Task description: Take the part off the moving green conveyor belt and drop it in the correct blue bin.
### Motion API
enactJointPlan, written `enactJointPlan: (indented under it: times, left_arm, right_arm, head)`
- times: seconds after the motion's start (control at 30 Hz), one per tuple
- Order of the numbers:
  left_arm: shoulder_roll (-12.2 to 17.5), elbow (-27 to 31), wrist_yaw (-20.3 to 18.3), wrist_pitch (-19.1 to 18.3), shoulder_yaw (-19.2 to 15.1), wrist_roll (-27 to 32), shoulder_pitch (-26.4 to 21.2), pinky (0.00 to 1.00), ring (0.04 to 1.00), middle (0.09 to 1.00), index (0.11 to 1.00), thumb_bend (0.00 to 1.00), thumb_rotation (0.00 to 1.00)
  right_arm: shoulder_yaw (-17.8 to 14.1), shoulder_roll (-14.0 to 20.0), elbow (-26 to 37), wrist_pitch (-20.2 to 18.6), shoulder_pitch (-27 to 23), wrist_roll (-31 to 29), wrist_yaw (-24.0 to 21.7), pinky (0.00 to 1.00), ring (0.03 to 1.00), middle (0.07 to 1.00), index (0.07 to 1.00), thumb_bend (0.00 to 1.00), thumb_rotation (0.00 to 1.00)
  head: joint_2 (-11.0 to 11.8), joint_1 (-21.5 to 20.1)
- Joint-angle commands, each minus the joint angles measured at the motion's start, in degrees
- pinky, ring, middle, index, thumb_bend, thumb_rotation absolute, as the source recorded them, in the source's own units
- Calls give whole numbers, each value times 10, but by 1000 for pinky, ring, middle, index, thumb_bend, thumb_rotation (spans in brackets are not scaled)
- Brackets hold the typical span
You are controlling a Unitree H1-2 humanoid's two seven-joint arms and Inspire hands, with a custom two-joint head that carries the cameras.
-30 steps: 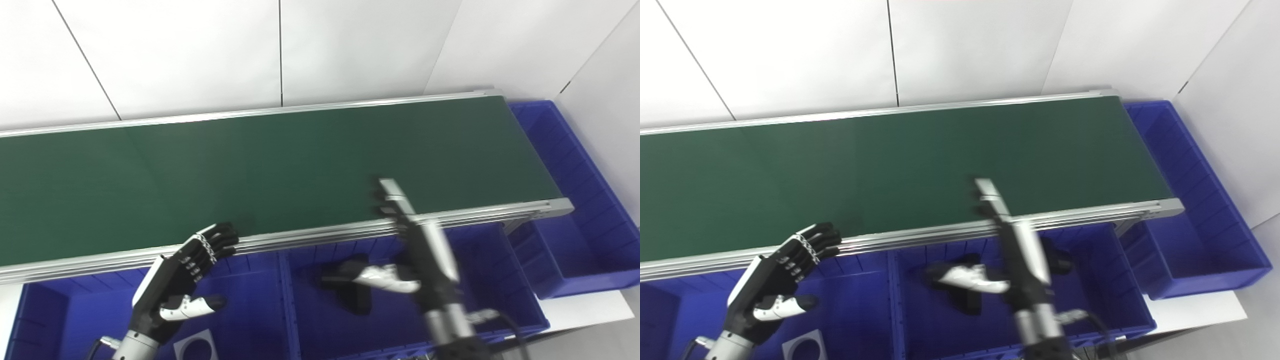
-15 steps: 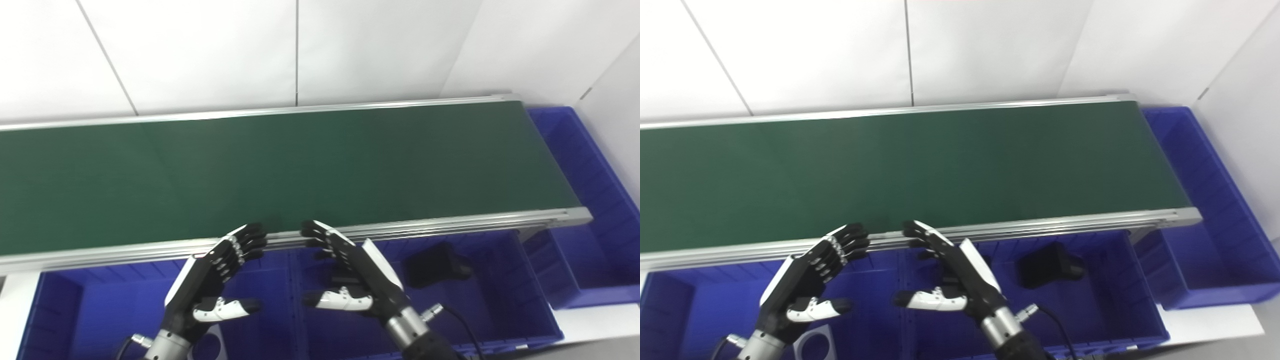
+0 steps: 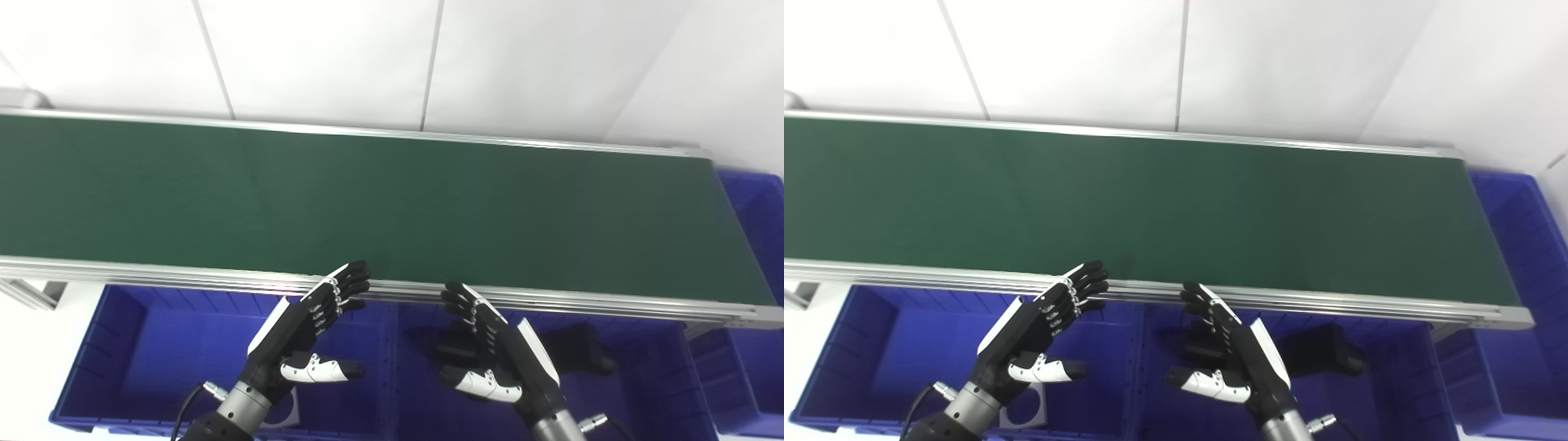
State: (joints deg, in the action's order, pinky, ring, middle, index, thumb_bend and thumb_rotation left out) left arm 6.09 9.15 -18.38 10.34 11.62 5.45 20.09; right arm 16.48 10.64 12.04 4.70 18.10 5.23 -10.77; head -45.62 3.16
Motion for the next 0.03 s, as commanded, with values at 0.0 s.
enactJointPlan:
  times: [0.0]
  left_arm:
    - [-3, 15, 6, 17, 3, -1, 2, 857, 909, 914, 912, 1000, 387]
  right_arm:
    - [-4, 1, 9, 38, -1, -16, -8, 814, 875, 894, 917, 841, 539]
  head:
    - [0, 2]
